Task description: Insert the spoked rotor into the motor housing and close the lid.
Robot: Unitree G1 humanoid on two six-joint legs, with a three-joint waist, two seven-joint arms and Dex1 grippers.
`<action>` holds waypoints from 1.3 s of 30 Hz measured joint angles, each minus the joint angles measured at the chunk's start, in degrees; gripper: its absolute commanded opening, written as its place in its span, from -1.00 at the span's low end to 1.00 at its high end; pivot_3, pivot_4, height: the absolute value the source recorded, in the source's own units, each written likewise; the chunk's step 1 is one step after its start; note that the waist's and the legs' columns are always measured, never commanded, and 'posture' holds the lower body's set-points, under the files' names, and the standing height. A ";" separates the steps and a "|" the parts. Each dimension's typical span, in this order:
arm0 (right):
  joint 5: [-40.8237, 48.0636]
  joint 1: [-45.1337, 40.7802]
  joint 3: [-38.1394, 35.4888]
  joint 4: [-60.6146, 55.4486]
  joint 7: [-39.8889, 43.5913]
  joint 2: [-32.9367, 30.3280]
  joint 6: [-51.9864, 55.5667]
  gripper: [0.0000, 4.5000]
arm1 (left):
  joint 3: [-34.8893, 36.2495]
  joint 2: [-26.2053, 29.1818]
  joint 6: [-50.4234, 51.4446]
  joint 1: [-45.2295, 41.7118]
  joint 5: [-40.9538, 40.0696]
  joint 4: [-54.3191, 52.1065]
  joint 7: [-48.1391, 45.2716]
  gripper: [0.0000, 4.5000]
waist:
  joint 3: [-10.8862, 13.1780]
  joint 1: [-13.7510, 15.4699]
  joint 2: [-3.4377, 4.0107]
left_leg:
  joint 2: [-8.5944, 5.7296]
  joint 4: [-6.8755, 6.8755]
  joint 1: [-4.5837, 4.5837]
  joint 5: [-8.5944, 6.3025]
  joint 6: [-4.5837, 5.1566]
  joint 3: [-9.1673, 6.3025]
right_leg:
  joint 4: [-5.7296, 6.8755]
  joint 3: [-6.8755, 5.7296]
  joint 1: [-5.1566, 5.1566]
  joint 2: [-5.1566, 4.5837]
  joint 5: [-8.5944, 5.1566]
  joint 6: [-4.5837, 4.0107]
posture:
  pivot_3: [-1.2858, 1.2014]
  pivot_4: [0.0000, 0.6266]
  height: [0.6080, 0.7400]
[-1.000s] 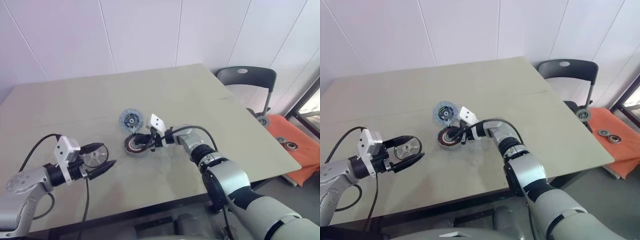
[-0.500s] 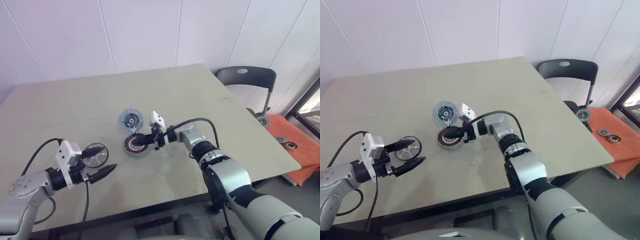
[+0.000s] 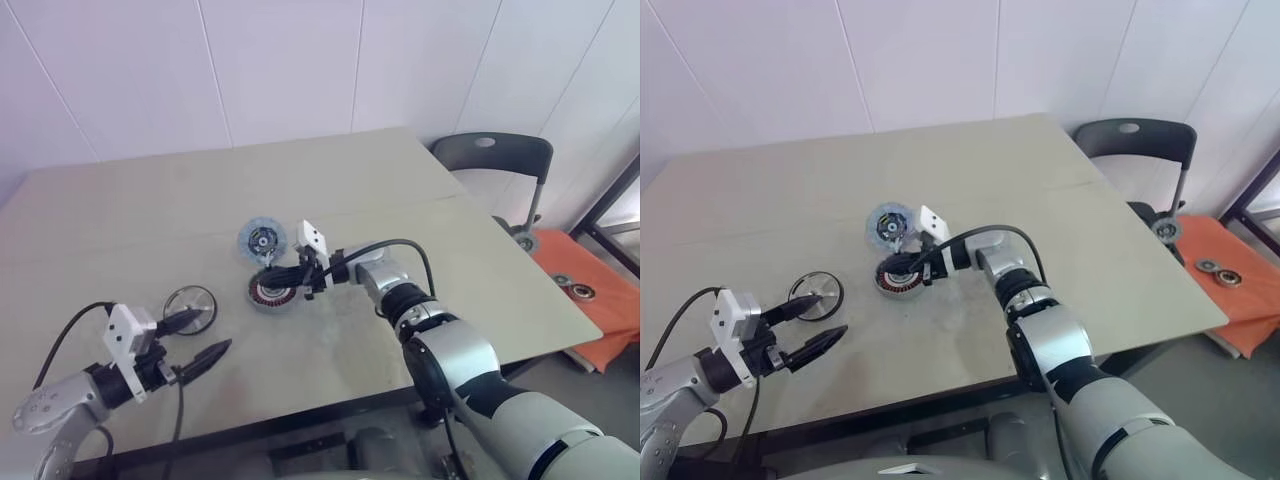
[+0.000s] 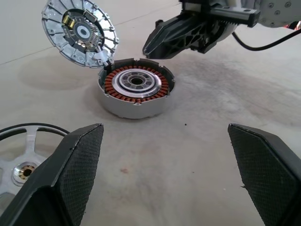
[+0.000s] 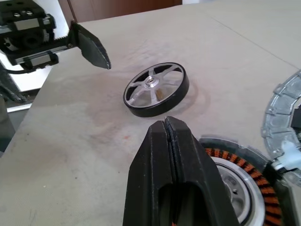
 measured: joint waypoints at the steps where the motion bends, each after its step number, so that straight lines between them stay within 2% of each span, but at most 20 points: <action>1: 0.00 0.05 0.02 0.00 -0.04 -0.01 0.00 -0.99 | 0.57 -0.37 0.03 1.20 -0.16 -0.94 0.50 1.00 | 0.00 -0.01 0.00 | 0.00 -0.01 0.00 0.00 0.00 0.00 | -0.01 0.00 -0.01 0.00 0.00 0.00 | 0.03 -1.00 1.00; 9: -0.24 0.38 0.78 0.01 -0.61 -0.05 0.00 -0.99 | 6.56 -7.91 0.65 9.05 -8.03 -8.36 6.25 1.00 | 0.03 -0.02 -0.06 | 0.00 0.01 -0.01 0.00 0.00 0.00 | -0.01 0.01 -0.03 -0.01 -0.06 -0.10 | 0.03 -1.00 1.00; 15: -0.10 0.37 0.87 0.01 -0.07 0.51 0.12 -0.99 | 9.88 -11.45 1.92 12.63 -13.80 -6.99 9.69 1.00 | 0.05 -0.09 -0.17 | 0.00 0.01 -0.01 -0.01 0.00 -0.01 | -0.01 0.00 -0.07 0.01 -0.08 -0.14 | 0.03 -1.00 1.00; 21: -0.05 0.37 1.00 -0.21 3.36 0.10 -0.02 -0.99 | 9.24 -13.01 2.13 18.22 -12.81 -1.97 9.33 1.00 | 0.11 -0.11 -0.23 | 0.00 0.00 -0.05 -0.02 -0.02 -0.01 | -0.03 -0.01 -0.14 0.01 -0.16 -0.25 | 0.03 -1.00 1.00; 27: 1.14 0.38 0.74 -1.90 8.55 -2.24 -4.99 -0.99 | 9.38 -13.17 1.63 17.34 -12.78 -0.22 8.98 1.00 | 0.23 -0.09 -0.40 | 0.00 0.02 -0.06 -0.02 -0.02 -0.01 | -0.05 -0.01 -0.11 0.00 -0.16 -0.26 | 0.03 -1.00 1.00; 39: 1.58 1.16 -0.37 -1.70 9.60 -8.61 -13.79 -0.99 | 9.12 -9.27 2.13 9.44 -11.07 5.01 8.91 1.00 | 0.19 0.03 -0.48 | -0.02 0.01 -0.12 -0.02 -0.02 -0.01 | -0.05 0.00 -0.14 0.00 -0.15 -0.27 | 0.03 -1.00 1.00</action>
